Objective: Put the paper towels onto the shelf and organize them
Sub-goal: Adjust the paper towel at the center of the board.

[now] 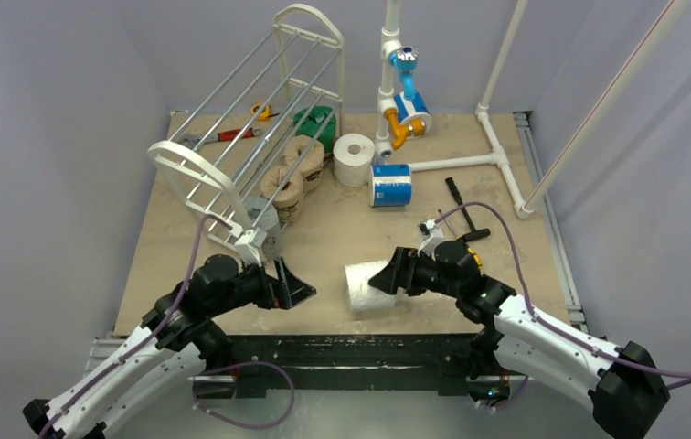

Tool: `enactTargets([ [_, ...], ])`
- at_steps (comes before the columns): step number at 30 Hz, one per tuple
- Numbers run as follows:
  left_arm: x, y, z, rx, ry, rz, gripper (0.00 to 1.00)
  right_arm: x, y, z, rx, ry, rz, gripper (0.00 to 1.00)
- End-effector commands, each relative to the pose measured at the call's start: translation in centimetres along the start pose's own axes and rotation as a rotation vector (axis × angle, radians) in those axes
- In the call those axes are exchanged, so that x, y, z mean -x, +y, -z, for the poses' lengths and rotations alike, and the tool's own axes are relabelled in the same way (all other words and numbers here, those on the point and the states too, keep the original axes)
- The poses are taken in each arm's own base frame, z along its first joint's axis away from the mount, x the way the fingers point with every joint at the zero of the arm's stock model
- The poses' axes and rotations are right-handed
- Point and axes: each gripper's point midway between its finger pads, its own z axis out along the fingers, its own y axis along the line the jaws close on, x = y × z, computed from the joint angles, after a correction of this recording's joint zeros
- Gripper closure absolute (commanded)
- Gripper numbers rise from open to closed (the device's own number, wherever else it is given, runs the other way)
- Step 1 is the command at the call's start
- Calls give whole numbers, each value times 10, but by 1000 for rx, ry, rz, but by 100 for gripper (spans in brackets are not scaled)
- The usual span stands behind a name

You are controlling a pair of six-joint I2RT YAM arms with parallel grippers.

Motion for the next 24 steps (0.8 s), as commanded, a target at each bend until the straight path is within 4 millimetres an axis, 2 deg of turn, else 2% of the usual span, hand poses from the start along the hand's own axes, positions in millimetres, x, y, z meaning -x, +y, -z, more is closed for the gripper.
enactTargets([
  [1,-15,-25,-6,-68,96,-76,0,9,11,4,34,-27,29,21],
  [8,-26,-47,-36,-67,106,-129,0,4,13,8,77,-42,20,21],
  [16,-18,-38,-72,6,16,-72,0,-3,10,4,86,-15,6,22],
  [20,-16,-46,-84,-14,16,-71,0,-12,10,4,94,19,-20,22],
  [24,-25,-50,-97,-23,56,-65,2,-18,11,7,114,39,-44,22],
])
